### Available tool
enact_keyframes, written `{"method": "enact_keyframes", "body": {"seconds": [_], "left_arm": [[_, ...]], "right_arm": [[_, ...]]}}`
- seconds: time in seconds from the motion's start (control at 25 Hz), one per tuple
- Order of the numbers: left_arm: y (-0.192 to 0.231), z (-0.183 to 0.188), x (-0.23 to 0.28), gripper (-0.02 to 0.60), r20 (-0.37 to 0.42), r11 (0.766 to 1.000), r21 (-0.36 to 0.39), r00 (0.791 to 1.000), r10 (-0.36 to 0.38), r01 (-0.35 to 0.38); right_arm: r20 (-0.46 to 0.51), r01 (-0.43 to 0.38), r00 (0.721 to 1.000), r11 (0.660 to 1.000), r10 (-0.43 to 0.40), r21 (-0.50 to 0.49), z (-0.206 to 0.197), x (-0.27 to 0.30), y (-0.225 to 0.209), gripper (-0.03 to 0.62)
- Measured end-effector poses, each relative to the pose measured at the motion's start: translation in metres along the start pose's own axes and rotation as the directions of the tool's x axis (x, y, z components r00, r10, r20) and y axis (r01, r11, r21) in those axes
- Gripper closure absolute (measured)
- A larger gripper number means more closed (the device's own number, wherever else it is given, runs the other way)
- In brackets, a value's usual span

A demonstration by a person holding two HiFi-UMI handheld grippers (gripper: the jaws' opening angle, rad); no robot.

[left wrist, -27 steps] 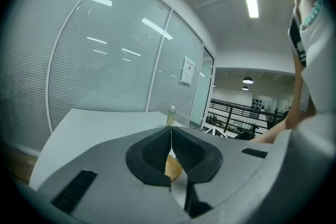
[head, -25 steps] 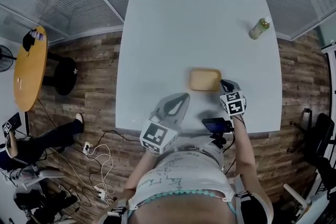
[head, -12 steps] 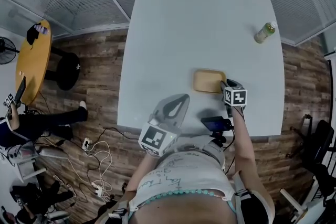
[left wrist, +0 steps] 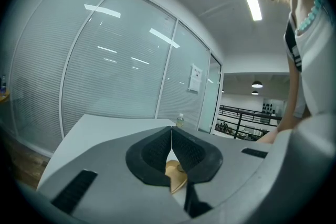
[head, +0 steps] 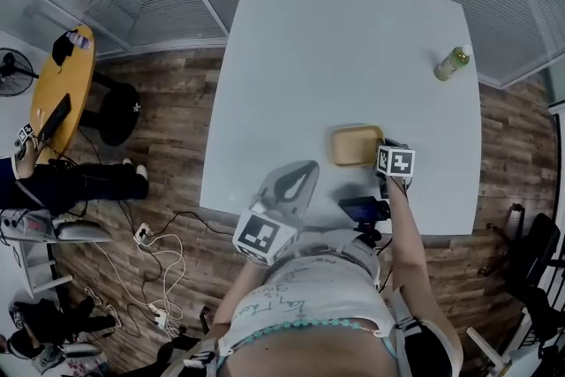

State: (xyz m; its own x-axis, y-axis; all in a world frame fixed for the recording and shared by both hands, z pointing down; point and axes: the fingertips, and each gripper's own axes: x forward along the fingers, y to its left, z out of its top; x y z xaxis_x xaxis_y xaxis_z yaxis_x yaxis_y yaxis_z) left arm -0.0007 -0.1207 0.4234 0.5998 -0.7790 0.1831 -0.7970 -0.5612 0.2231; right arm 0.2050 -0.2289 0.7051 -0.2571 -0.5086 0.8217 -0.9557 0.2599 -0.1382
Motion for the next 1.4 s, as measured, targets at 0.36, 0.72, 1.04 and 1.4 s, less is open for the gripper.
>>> {"method": "enact_keyframes", "body": {"seconds": [0.36, 0.72, 1.04, 1.4], "left_arm": [[-0.008, -0.002, -0.002, 0.581, -0.003, 1.0, 0.012, 1.0, -0.015, 0.015], [-0.017, -0.01, 0.002, 0.581, -0.032, 0.999, -0.002, 0.999, -0.034, 0.034], [-0.013, -0.014, 0.009, 0.581, -0.046, 0.998, 0.004, 0.997, -0.065, 0.066], [-0.021, -0.026, 0.018, 0.581, -0.089, 0.994, 0.01, 0.991, -0.104, 0.106]], "right_arm": [[-0.032, -0.004, 0.999, 1.0, 0.005, 0.026, -0.005, -0.01, -0.005, 0.577], [-0.046, -0.02, 0.999, 1.0, 0.021, 0.02, -0.002, -0.042, -0.015, 0.576], [0.025, -0.062, 0.998, 0.997, 0.061, 0.046, 0.021, -0.078, -0.005, 0.576], [0.123, -0.108, 0.987, 0.994, 0.108, -0.009, 0.055, -0.128, 0.009, 0.576]]}}
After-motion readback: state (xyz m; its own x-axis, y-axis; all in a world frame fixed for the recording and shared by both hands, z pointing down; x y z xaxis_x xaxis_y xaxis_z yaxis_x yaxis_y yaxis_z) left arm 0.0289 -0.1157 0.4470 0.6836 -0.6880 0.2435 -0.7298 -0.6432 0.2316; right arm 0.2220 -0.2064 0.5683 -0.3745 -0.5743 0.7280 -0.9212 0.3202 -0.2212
